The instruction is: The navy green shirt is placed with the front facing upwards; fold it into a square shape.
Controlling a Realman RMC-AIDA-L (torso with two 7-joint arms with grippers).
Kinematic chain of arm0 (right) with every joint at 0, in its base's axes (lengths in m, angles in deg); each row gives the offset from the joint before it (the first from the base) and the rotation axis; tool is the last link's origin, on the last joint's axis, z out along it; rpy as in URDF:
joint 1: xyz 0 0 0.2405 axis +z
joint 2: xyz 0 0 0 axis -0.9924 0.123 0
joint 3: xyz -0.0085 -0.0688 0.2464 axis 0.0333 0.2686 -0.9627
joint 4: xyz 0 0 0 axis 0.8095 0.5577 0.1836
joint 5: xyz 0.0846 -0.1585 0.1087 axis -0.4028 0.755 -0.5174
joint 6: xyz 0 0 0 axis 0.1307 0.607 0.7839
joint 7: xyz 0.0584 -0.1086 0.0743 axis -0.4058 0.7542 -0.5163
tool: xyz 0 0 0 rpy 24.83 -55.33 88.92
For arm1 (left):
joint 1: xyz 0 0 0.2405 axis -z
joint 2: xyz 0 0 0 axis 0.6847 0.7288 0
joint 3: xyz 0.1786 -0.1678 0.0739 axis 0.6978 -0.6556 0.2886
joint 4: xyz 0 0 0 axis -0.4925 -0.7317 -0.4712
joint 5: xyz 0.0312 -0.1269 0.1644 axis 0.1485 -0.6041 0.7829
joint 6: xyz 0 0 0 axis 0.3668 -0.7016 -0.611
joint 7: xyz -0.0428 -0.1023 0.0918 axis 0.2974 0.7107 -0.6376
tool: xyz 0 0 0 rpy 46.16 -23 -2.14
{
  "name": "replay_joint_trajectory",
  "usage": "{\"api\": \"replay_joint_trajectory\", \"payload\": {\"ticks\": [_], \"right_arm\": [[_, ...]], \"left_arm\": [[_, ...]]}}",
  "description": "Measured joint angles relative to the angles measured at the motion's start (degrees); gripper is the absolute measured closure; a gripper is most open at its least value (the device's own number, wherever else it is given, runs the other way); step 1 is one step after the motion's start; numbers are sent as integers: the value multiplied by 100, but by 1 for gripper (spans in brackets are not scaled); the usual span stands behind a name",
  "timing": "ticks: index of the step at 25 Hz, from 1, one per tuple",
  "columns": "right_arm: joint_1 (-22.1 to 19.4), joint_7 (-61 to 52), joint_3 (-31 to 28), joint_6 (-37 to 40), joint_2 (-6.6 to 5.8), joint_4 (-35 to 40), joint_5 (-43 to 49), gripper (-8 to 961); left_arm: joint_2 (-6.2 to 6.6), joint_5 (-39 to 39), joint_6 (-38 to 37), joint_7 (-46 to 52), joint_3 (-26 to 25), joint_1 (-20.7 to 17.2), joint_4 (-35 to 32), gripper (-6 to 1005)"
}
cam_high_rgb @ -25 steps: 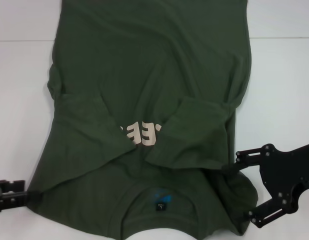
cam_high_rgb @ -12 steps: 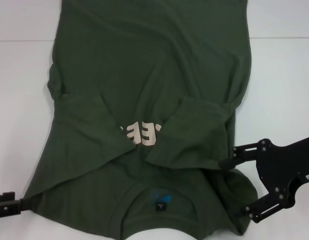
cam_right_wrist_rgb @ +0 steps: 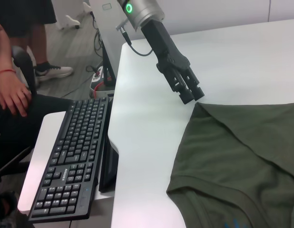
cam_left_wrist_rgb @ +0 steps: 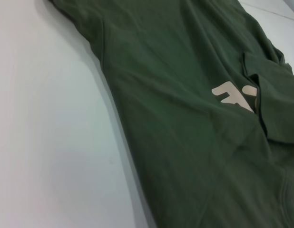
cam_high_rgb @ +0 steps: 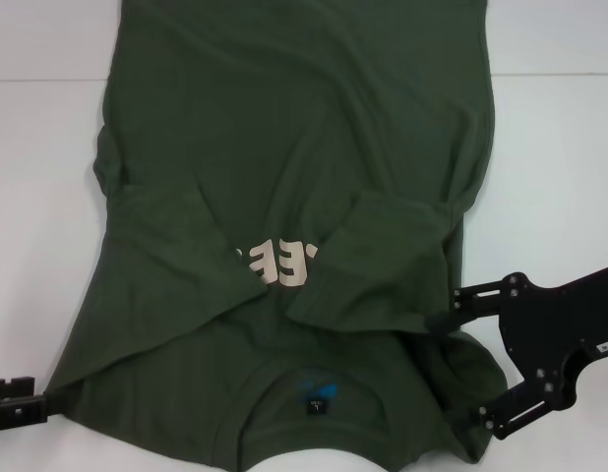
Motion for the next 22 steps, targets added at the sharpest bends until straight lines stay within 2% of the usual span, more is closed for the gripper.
{"api": "replay_joint_trajectory", "payload": {"ticks": [6, 22], "right_arm": [[18, 11, 8, -11, -1, -30, -17, 39], [106, 11, 9, -145, -2, -159, -14, 47]], "left_arm": [[-4, 0, 217, -23, 258, -10, 144, 314], [1, 5, 369, -135, 423, 104, 386, 322]]}}
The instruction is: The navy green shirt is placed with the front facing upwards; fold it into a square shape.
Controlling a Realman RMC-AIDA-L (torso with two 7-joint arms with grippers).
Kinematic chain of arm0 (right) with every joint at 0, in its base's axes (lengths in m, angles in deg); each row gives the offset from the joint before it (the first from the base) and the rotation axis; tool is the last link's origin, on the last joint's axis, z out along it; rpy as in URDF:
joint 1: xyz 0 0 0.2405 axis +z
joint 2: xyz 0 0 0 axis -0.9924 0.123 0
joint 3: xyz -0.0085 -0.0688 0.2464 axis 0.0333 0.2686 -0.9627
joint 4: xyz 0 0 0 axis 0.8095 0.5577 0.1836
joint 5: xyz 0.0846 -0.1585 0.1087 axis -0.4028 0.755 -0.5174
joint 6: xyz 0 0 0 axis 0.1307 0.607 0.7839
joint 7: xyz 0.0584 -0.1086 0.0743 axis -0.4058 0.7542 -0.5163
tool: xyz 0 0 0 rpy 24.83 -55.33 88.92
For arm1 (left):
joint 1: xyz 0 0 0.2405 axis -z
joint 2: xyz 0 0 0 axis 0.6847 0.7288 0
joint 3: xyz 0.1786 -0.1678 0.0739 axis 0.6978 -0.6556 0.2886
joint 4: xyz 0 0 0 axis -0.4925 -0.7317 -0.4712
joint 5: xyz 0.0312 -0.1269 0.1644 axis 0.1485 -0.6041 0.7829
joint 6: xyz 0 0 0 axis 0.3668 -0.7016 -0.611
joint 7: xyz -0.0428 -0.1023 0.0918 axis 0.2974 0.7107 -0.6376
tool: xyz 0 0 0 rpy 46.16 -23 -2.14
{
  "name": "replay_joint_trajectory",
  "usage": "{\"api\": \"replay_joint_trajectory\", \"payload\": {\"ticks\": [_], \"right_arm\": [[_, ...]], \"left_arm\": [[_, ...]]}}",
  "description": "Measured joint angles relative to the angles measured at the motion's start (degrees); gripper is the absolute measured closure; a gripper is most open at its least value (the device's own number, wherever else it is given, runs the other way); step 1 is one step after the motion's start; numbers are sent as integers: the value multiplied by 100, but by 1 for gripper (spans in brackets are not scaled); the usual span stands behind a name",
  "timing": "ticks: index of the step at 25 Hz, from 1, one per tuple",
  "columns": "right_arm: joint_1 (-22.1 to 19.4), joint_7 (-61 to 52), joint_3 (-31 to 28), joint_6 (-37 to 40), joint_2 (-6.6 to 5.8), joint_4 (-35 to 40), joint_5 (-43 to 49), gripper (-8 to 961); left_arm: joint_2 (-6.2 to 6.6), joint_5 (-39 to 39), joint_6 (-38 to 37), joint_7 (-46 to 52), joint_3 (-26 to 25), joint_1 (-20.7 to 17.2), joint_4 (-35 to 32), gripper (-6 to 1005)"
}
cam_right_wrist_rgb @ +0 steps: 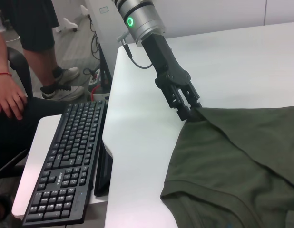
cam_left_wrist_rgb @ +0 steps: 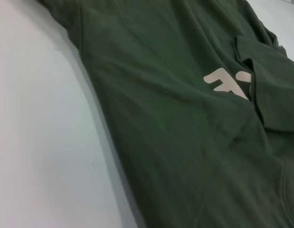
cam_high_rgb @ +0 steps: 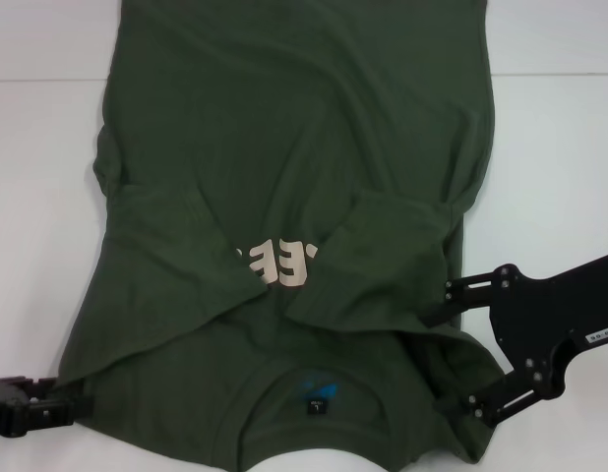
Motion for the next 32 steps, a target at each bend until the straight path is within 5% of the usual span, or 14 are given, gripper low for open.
{"api": "replay_joint_trajectory", "payload": {"ticks": [5, 13, 24, 32], "right_arm": [[-1, 0, 0, -3, 0, 0, -1, 50], [-2, 1, -26, -18, 0, -1, -2, 54], [140, 9, 9, -25, -9, -221, 1, 86], [199, -70, 8, -19, -17, -283, 31, 85]], "left_arm": [[-3, 73, 54, -164, 113, 4, -13, 324], [-24, 39, 243, -173, 181, 45, 19, 524], [-15, 55, 396, -57, 209, 63, 111, 958], [-4, 19, 373, -102, 223, 103, 233, 963]]}}
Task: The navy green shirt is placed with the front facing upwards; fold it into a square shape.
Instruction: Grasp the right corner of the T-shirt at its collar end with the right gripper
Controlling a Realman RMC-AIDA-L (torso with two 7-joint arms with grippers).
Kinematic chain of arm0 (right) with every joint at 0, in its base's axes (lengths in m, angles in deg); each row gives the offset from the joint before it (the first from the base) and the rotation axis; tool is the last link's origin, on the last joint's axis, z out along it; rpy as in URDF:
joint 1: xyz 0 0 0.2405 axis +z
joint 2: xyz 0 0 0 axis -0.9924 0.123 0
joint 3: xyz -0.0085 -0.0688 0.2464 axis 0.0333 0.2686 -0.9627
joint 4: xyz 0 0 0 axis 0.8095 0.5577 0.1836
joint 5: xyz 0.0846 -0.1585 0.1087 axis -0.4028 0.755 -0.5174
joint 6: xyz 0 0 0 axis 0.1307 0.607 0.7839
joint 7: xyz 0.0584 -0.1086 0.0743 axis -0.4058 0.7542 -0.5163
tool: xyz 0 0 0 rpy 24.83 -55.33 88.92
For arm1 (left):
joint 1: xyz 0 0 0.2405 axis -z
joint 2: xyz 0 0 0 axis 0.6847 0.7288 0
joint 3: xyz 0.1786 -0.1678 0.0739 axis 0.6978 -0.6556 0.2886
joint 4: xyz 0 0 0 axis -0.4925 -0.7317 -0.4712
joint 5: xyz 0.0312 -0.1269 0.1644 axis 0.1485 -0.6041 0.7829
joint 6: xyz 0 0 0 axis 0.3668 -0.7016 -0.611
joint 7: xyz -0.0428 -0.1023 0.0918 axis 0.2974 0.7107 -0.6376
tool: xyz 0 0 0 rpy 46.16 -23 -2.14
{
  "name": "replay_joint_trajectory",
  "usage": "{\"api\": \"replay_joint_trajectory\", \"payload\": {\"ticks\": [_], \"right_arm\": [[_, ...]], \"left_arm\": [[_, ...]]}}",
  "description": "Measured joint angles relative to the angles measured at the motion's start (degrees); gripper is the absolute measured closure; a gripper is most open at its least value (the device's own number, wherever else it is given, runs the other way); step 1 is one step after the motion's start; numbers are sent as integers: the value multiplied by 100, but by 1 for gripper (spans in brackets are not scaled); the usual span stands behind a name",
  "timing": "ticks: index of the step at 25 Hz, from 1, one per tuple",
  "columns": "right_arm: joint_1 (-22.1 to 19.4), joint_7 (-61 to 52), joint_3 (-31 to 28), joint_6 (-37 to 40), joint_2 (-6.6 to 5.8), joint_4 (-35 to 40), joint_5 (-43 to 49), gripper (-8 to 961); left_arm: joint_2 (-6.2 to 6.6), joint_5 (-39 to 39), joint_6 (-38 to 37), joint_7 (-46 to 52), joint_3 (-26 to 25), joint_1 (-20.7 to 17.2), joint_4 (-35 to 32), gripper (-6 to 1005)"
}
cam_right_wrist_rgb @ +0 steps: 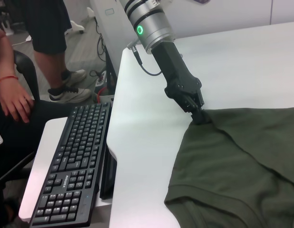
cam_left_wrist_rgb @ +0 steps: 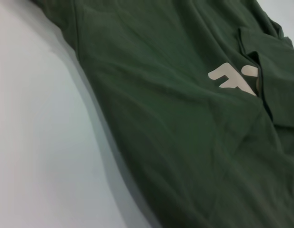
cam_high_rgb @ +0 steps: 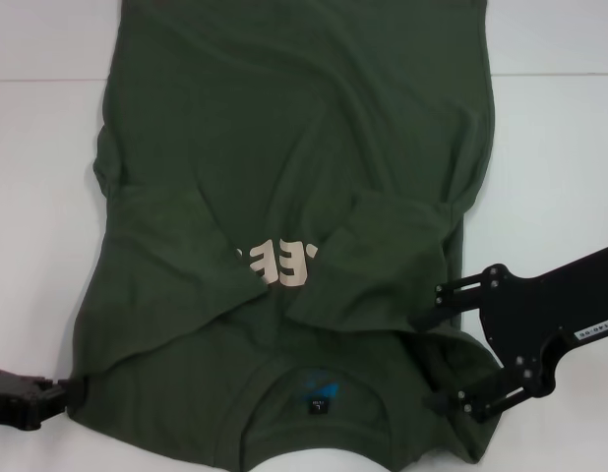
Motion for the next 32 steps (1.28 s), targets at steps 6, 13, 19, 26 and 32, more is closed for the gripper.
{"api": "replay_joint_trajectory", "payload": {"ticks": [6, 13, 19, 26, 32], "right_arm": [[94, -984, -44, 191, -36, 558, 494, 81], [650, -2368, 298, 558, -64, 975, 1790, 77], [988, -3223, 941, 557, -16, 963, 2858, 76], [1085, -3763, 1475, 407, 25, 650, 3085, 75], [1098, -3799, 1576, 217, 30, 209, 3063, 76]], "left_arm": [[8, -3, 17, 19, 7, 15, -29, 964], [9, 34, 26, -5, 13, 77, -2, 965], [14, 42, 27, -9, 27, 81, 40, 964], [17, 52, 30, -23, 57, 81, 66, 964], [17, 42, 31, -21, 55, 86, 67, 964]]}}
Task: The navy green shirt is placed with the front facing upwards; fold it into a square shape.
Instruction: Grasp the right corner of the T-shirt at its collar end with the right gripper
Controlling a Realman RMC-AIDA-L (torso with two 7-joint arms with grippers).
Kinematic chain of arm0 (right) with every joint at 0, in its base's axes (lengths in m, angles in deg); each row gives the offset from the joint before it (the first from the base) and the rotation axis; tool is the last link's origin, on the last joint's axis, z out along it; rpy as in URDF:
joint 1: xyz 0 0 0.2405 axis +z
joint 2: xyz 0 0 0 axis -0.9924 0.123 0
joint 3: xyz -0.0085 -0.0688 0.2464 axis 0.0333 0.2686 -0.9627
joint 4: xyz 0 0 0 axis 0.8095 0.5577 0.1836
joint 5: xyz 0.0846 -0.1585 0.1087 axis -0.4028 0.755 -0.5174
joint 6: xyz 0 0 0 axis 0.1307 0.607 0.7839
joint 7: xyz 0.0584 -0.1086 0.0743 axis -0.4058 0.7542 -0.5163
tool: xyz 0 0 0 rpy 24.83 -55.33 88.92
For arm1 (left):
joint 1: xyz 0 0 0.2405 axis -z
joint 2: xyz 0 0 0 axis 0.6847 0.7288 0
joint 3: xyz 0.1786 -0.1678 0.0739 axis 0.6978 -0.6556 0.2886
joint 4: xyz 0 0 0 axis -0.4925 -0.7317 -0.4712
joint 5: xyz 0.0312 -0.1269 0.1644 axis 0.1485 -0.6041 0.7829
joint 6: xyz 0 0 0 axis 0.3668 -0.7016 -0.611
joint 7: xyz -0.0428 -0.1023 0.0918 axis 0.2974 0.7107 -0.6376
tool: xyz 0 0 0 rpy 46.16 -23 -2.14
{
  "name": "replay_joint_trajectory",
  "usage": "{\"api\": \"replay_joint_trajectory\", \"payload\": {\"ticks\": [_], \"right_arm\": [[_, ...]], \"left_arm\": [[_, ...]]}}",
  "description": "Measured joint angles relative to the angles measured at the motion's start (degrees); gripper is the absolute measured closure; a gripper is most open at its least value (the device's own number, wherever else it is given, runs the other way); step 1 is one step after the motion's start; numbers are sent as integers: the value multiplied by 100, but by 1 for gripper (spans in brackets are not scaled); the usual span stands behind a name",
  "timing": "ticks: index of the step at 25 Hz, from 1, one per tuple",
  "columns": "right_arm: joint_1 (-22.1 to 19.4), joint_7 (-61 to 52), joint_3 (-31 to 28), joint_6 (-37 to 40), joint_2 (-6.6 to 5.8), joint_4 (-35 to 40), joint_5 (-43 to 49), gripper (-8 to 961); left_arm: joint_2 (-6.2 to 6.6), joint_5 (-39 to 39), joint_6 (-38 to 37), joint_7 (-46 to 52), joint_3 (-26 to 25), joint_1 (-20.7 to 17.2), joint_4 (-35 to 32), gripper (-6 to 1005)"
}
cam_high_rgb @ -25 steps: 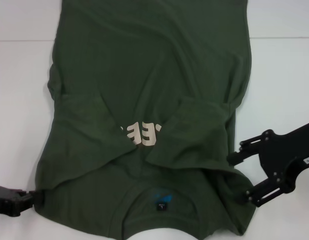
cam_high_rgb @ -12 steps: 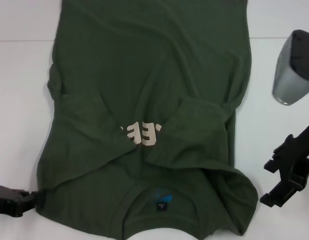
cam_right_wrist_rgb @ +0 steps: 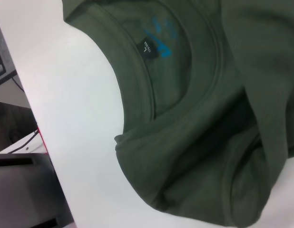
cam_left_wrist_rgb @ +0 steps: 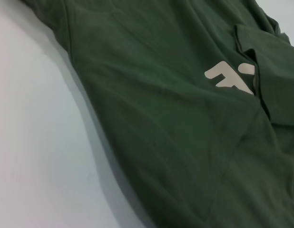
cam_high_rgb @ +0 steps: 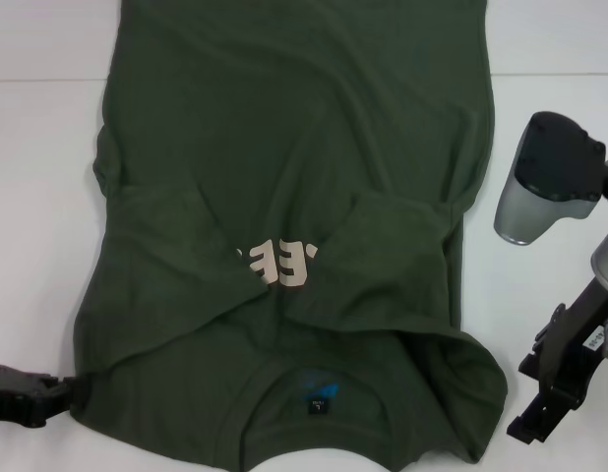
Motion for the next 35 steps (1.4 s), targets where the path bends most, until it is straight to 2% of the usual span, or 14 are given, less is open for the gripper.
{"api": "replay_joint_trajectory", "payload": {"ticks": [15, 32, 35], "right_arm": [[-123, -82, 13, -551, 8, -271, -50, 85], [-117, 102, 57, -1231, 8, -1059, -297, 198], [-121, 117, 54, -1266, -3, -1126, -298, 323]], "left_arm": [[-7, 12, 69, 11, -2, 4, 25, 964], [0, 10, 141, 45, -1, 4, 94, 964], [0, 11, 141, 60, -9, 4, 95, 964]]}}
